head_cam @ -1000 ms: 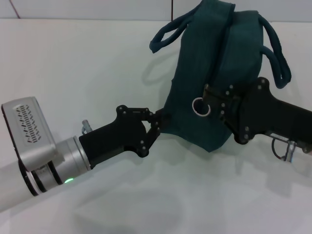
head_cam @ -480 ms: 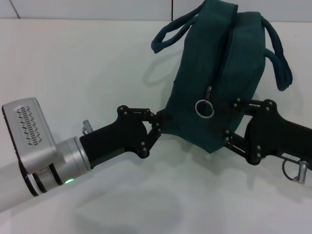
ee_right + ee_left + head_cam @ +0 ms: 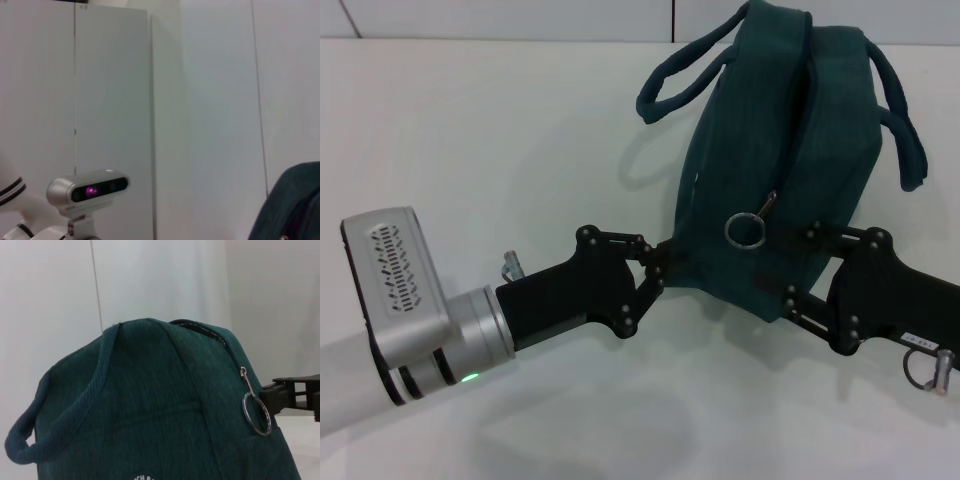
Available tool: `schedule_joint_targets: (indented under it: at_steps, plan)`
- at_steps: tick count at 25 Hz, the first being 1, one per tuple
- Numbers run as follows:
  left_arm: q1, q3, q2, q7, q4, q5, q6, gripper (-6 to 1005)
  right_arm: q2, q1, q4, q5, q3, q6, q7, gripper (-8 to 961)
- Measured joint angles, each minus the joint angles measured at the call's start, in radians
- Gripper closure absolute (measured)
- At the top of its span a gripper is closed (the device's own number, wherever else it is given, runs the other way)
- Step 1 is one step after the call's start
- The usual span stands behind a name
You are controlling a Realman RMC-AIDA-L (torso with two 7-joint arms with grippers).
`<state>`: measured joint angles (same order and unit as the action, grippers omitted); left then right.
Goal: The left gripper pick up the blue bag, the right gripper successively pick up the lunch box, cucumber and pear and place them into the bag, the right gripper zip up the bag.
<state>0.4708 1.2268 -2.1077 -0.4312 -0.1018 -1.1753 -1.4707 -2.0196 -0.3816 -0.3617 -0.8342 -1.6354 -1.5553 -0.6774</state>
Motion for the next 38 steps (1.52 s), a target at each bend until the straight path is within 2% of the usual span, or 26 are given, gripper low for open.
schedule_joint_targets:
  at_steps: [21, 27, 38]
  plan:
    - [0.000, 0.027, 0.000, 0.005, 0.002, -0.001, -0.001, 945, 0.010, 0.040, -0.002, 0.032, 0.031, 0.012, -0.054, 550]
    - [0.015, 0.066, 0.000, 0.005, 0.002, 0.004, -0.012, 946, 0.010, 0.022, -0.006, -0.012, 0.022, 0.047, -0.103, 560]
    - [0.017, 0.068, 0.000, 0.005, 0.001, 0.005, -0.013, 945, 0.013, -0.008, -0.012, -0.115, 0.025, 0.049, -0.178, 578]
